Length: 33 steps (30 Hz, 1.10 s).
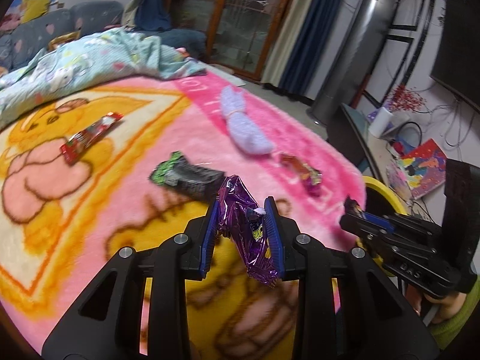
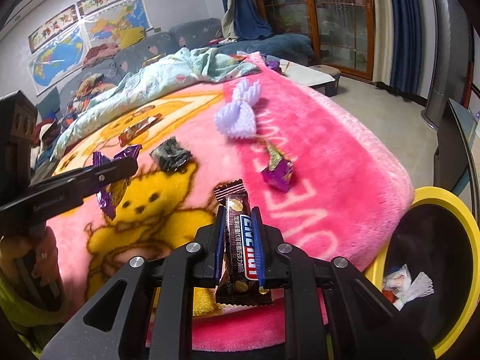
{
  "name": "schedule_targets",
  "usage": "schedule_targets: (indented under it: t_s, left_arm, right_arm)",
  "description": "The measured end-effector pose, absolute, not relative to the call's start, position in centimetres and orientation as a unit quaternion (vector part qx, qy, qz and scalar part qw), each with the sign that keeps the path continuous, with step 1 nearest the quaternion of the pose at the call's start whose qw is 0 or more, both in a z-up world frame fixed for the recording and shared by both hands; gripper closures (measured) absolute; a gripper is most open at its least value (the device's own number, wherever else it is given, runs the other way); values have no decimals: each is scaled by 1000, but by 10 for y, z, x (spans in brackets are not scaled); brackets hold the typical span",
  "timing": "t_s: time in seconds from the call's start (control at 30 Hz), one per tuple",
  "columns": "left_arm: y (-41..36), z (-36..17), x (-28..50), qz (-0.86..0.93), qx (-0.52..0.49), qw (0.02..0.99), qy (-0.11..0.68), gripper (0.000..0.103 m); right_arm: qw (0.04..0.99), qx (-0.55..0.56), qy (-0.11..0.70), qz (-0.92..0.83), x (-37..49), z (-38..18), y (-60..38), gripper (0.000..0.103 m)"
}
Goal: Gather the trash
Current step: 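Grasp the purple candy wrapper with left tool while right tool grasps chocolate bar, then carry the purple wrapper and chocolate bar over the bin and open both tools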
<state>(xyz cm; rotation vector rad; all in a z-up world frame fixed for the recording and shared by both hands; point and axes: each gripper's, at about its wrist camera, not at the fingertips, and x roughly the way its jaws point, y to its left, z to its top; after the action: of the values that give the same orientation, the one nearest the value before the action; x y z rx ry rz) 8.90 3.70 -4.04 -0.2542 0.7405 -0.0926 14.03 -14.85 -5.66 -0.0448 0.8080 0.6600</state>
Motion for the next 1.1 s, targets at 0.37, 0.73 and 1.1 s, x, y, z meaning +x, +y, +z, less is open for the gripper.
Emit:
schedule_targets:
  t_s: [0.37, 0.73, 1.1]
  left_arm:
    - [5, -27, 91, -82, -109, 927, 348, 79]
    - [-20, -21, 93, -112, -93, 928, 343, 79]
    - [-44, -16, 96, -138, -76, 928, 337, 79]
  right_arm:
    - [879, 1, 378, 290, 149, -46, -179, 87]
    - [891, 22, 368, 264, 157, -37, -204, 87]
    - [901, 40, 358, 241, 163, -30, -228, 87]
